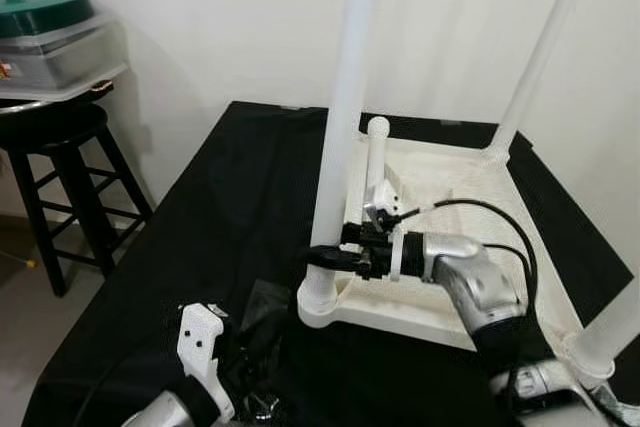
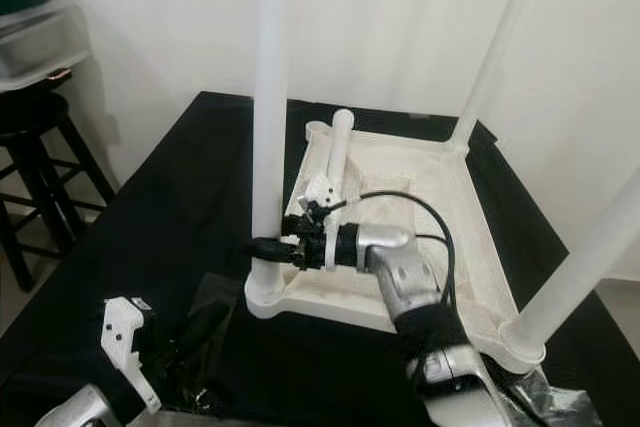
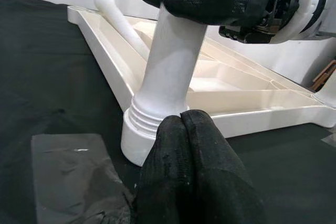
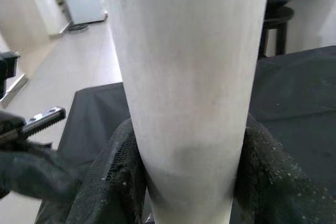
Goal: Building children table
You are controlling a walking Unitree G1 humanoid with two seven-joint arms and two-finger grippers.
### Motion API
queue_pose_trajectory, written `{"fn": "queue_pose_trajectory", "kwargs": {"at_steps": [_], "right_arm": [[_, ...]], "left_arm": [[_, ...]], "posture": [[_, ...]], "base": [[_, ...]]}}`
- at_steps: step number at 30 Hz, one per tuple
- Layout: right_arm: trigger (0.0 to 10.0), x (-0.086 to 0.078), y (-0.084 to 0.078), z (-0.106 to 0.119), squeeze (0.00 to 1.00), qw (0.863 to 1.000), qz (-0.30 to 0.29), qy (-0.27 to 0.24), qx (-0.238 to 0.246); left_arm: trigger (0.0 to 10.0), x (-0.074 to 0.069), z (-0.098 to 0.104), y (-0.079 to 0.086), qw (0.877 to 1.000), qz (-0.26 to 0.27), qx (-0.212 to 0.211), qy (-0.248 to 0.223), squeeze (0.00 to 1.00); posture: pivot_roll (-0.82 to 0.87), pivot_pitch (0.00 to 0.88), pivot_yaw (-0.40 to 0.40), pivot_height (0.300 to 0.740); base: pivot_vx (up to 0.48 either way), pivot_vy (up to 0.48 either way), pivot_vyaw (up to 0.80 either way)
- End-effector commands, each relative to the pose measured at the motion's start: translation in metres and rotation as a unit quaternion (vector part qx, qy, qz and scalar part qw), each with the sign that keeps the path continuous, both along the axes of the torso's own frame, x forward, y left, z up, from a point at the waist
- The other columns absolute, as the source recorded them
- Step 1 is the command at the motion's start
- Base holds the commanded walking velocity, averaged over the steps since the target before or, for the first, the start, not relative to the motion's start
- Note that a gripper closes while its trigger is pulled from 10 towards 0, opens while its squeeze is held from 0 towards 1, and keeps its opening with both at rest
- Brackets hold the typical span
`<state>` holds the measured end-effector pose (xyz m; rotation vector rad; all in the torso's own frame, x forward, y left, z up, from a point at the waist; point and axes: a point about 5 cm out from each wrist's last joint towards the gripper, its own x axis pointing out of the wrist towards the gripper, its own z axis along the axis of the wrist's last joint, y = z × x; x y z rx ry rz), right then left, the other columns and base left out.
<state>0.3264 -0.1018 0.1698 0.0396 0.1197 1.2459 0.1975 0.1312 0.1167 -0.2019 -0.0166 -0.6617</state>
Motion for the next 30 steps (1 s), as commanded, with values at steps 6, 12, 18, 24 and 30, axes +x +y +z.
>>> {"fn": "queue_pose_trajectory", "kwargs": {"at_steps": [6,12,18,24,30], "right_arm": [[0.0,-0.048,0.045,-0.031,0.0,0.961,-0.236,0.057,0.131],[0.0,-0.041,0.046,-0.043,0.0,0.958,-0.246,0.089,0.114],[10.0,-0.042,0.045,-0.042,0.26,0.959,-0.255,0.091,0.08],[10.0,-0.033,0.046,-0.018,0.83,0.984,-0.153,0.055,0.066],[10.0,-0.025,0.03,0.005,0.0,0.999,-0.005,-0.017,0.043]], "left_arm": [[10.0,0.003,0.001,0.004,1.0,0.005,0.0,0.002,0.0],[10.0,0.006,-0.001,0.005,1.0,0.001,0.009,0.003,0.0],[10.0,0.007,-0.002,0.005,1.0,0.01,0.011,0.001,0.0],[10.0,0.007,-0.003,0.004,1.0,0.007,0.007,0.003,0.0],[10.0,0.006,-0.004,0.003,1.0,0.006,0.006,0.003,0.0]], "posture": [[0.05,0.0,-0.045,0.74],[0.06,0.0,-0.051,0.74],[0.07,0.0,-0.056,0.74],[0.08,0.0,-0.063,0.74],[0.09,0.0,-0.07,0.74]], "base": [[0.0,0.0,0.0],[0.0,0.0,0.0],[0.0,0.0,0.0],[0.0,0.0,0.0],[0.0,0.0,0.0]]}}
